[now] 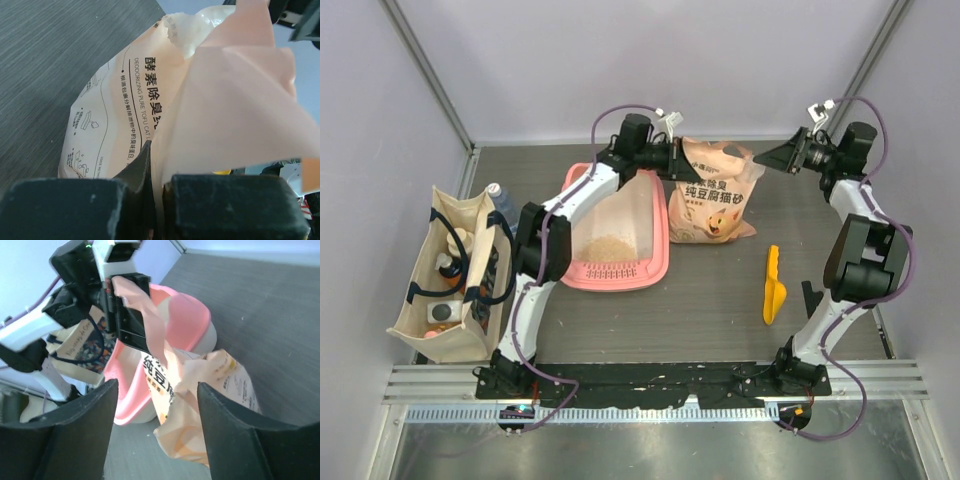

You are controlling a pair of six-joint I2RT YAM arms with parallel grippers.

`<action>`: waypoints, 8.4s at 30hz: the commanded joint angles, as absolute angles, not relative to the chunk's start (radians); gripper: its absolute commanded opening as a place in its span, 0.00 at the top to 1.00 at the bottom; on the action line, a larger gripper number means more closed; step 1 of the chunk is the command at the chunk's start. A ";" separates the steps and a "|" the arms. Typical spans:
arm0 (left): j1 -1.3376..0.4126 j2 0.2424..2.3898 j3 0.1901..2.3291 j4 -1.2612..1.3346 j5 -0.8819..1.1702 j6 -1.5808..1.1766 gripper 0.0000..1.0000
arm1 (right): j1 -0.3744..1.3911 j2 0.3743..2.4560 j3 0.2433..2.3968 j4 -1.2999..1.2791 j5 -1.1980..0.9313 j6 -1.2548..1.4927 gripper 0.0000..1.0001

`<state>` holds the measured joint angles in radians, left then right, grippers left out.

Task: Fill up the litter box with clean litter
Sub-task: Close the cat litter bag at the center of the board.

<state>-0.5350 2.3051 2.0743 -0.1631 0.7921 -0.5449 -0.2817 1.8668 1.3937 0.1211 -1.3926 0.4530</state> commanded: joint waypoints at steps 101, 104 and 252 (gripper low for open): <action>-0.581 2.391 2.442 -0.253 0.873 -0.239 0.62 | -0.084 1.535 1.195 -0.012 -1.065 -0.042 0.48; -0.581 2.399 2.439 -0.252 0.879 -0.256 0.54 | -0.078 1.577 1.178 0.081 -1.046 0.023 0.48; -0.477 2.393 2.261 -0.140 1.014 -0.413 0.29 | -0.137 2.209 2.115 -1.351 -1.408 -1.178 0.98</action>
<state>-0.4934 2.4813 2.3127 -0.1520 1.0107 -0.4618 -0.1371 2.3177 2.1139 -1.3521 -1.3655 -1.1706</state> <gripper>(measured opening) 0.672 0.049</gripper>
